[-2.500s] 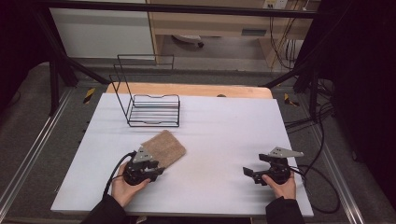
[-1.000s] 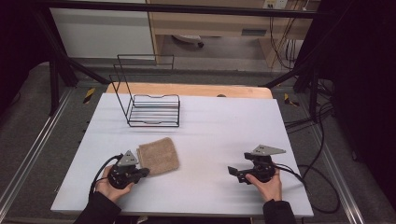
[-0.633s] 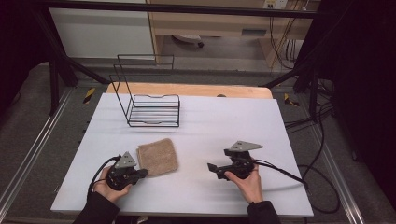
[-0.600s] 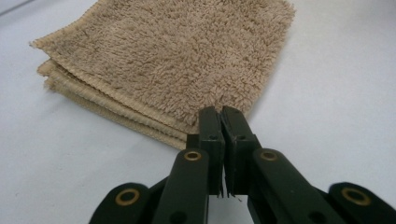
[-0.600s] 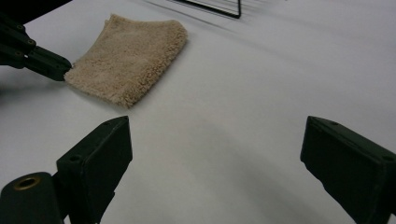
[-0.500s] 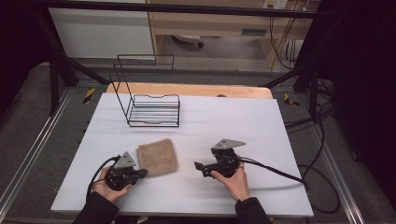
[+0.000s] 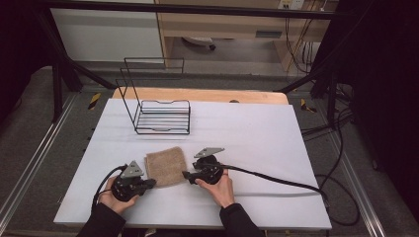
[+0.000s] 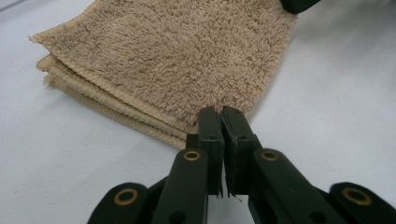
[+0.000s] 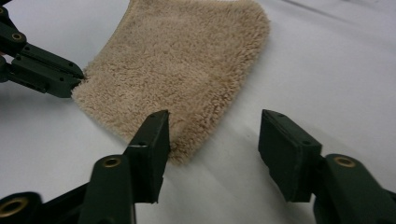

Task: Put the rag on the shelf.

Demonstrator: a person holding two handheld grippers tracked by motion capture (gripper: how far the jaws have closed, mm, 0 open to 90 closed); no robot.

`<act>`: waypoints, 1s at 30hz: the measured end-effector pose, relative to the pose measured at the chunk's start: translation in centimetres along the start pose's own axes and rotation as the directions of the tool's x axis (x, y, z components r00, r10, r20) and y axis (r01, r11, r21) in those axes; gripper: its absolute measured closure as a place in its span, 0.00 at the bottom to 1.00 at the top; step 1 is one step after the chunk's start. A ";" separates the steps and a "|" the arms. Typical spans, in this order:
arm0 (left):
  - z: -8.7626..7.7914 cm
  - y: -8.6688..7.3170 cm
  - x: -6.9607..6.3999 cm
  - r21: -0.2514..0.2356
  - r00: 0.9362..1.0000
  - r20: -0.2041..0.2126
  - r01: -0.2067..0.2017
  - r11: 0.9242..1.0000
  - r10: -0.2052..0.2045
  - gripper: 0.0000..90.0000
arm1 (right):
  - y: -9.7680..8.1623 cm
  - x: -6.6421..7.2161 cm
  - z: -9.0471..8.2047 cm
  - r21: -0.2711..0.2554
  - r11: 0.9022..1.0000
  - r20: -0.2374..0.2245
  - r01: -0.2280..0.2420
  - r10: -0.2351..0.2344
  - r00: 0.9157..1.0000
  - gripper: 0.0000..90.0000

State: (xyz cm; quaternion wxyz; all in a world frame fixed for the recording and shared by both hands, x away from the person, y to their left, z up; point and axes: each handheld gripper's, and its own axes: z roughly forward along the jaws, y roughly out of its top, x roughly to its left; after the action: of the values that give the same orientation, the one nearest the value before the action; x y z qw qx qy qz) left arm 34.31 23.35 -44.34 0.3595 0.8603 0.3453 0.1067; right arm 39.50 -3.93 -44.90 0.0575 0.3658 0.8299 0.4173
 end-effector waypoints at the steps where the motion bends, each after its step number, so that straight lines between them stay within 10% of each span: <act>1: 0.0 0.0 0.0 -0.001 1.000 0.000 0.000 1.000 0.000 0.96 | 0.0 0.0 0.0 0.000 1.000 0.000 0.000 0.000 1.000 0.53; 16: -0.6 0.2 0.4 -0.004 1.000 0.018 0.013 1.000 -0.013 0.97 | -0.5 0.8 0.5 0.013 0.998 -0.072 -0.059 0.060 0.996 0.94; 24: -1.8 -0.2 0.7 0.007 0.999 0.049 0.010 1.000 -0.010 0.96 | -1.4 2.7 -0.7 0.024 0.988 -0.103 -0.152 0.154 0.983 0.94; 30: -1.7 -0.3 0.7 0.021 0.999 0.037 0.019 1.000 -0.020 0.85 | -1.9 2.8 -0.6 0.017 0.993 -0.045 -0.116 0.116 0.992 0.82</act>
State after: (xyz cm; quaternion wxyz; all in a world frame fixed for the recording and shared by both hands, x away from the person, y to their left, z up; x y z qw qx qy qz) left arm 33.86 24.91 -43.37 0.3578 0.8624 0.3483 0.0836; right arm 36.16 -3.18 -45.29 0.0113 0.4041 0.8114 0.4222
